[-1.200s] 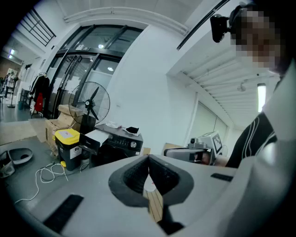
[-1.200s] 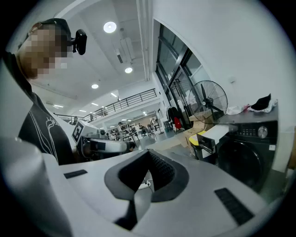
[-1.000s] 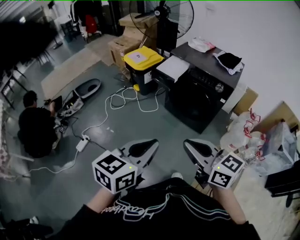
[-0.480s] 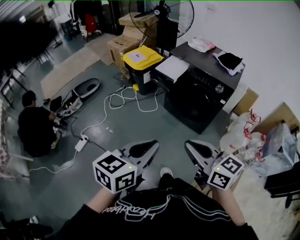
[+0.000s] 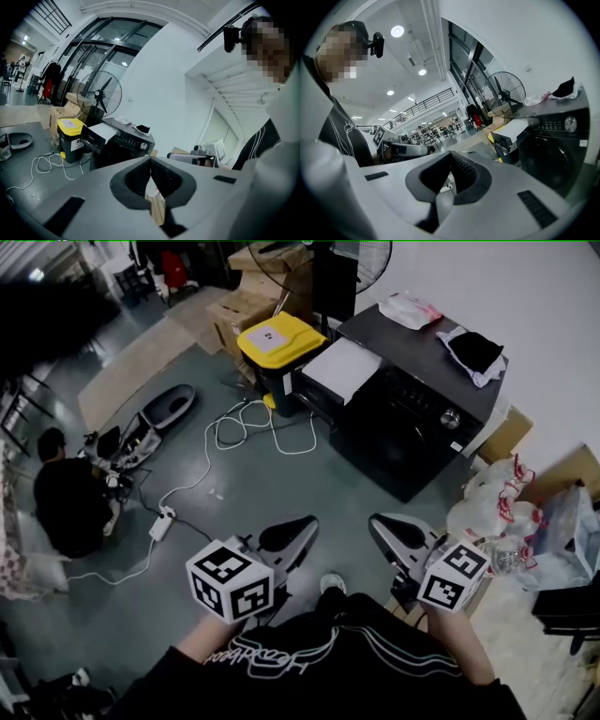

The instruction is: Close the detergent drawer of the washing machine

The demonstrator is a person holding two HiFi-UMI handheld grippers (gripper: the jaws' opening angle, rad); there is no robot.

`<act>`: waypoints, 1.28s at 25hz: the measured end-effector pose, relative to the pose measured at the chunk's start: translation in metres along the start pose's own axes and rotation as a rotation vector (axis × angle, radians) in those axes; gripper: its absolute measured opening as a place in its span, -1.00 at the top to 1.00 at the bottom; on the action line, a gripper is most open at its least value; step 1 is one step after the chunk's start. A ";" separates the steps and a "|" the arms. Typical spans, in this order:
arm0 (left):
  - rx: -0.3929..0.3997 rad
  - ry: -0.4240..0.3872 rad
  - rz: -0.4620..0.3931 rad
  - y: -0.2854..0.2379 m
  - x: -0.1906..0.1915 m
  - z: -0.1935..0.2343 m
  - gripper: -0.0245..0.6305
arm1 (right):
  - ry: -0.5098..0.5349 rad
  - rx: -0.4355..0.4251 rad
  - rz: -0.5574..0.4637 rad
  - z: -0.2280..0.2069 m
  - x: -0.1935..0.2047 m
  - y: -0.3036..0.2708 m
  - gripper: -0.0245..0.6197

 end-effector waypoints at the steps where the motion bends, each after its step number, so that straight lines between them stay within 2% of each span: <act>1: -0.008 0.005 0.003 -0.010 -0.004 0.008 0.85 | -0.009 -0.006 0.002 -0.013 -0.004 -0.006 0.84; 8: -0.053 0.025 0.003 -0.069 -0.036 0.049 0.85 | -0.038 -0.063 -0.001 -0.082 -0.038 -0.040 0.84; 14: -0.084 -0.003 -0.005 -0.105 -0.064 0.063 0.85 | -0.020 -0.089 -0.004 -0.119 -0.068 -0.055 0.84; 22: -0.096 -0.036 0.001 -0.119 -0.080 0.089 0.85 | -0.014 -0.047 -0.019 -0.144 -0.086 -0.068 0.84; 27: -0.093 -0.051 0.040 -0.136 -0.088 0.128 0.85 | -0.035 0.004 -0.005 -0.162 -0.086 -0.088 0.84; 32: -0.053 -0.067 0.084 -0.160 -0.104 0.174 0.85 | -0.047 0.078 -0.035 -0.181 -0.099 -0.108 0.84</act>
Point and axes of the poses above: the fingertips, and each gripper's own axes: y backward along the fingers, z to its left, x out of its underside, the point moved 8 cm from there along y, backward along the fingers, and after that the axes turned 5 degrees about x, right-handed, at the moved point
